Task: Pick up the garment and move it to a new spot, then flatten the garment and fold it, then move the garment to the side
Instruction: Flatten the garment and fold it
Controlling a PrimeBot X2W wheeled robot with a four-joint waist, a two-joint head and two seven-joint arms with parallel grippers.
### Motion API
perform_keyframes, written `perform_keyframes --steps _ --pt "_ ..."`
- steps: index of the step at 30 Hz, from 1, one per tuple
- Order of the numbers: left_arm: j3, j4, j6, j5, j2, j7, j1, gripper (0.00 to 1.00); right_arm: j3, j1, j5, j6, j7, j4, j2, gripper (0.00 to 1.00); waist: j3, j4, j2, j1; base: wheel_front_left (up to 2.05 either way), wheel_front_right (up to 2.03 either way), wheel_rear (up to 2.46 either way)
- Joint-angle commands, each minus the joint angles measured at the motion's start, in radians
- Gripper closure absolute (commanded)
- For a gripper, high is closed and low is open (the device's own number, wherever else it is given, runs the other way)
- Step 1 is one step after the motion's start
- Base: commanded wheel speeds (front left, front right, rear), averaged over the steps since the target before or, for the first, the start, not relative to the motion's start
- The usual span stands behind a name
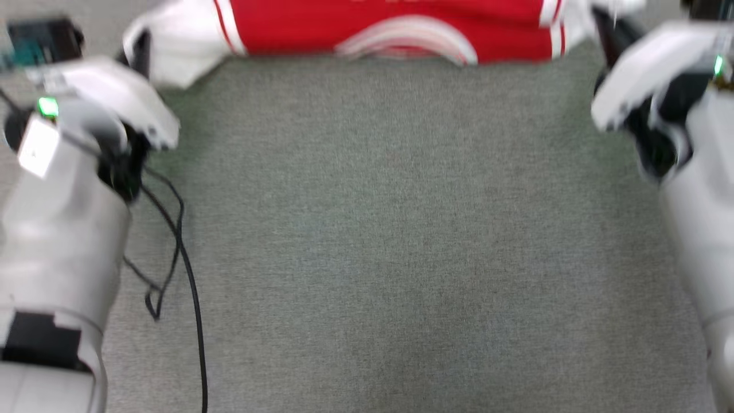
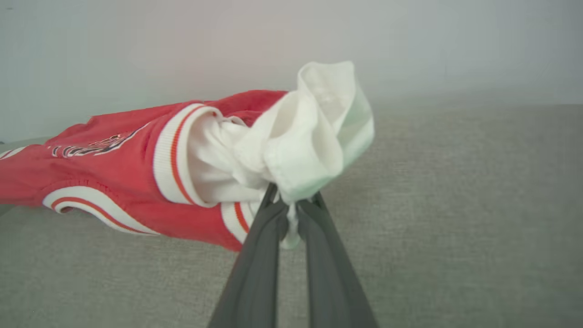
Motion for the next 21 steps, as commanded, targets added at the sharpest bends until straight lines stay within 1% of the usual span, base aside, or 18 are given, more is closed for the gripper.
perform_keyframes --steps 1,7,11,14,15,18,21 --pt "0.003 0.003 -0.002 -0.006 0.007 -0.028 0.044 1.00 0.006 0.058 0.018 -0.002 -0.025 -0.019 -0.016 1.00 -0.049 0.011 0.0000 0.0000 0.00 0.00 0.00" --pt "0.003 -0.032 -0.004 -0.014 0.037 -0.077 0.178 1.00 0.030 0.257 0.069 -0.002 -0.044 -0.120 -0.056 1.00 -0.152 0.013 0.0000 0.0000 0.00 0.00 0.00" --pt "0.000 -0.074 0.012 -0.013 0.066 -0.081 0.280 1.00 0.013 0.400 0.086 -0.002 -0.025 -0.202 -0.073 1.00 -0.220 0.012 0.0000 0.0000 0.00 0.00 0.00" --pt "0.002 -0.127 0.026 -0.022 0.084 -0.068 0.369 1.00 -0.014 0.503 0.078 -0.002 0.000 -0.267 -0.085 1.00 -0.263 0.011 0.0000 0.0000 0.00 0.00 0.00" --pt "0.002 -0.127 0.026 -0.022 0.084 -0.068 0.369 1.00 -0.014 0.503 0.078 -0.002 0.000 -0.267 -0.085 1.00 -0.263 0.011 0.0000 0.0000 0.00 0.00 0.00" --pt "0.010 -0.202 0.055 -0.035 0.111 -0.046 0.467 1.00 -0.055 0.611 0.063 -0.002 0.027 -0.336 -0.083 1.00 -0.299 0.011 0.0000 0.0000 0.00 0.00 0.00" --pt "0.018 -0.312 0.104 -0.047 0.134 -0.021 0.577 1.00 -0.101 0.718 0.040 -0.003 0.059 -0.413 -0.066 1.00 -0.330 0.013 0.0000 0.0000 0.00 0.00 0.00"
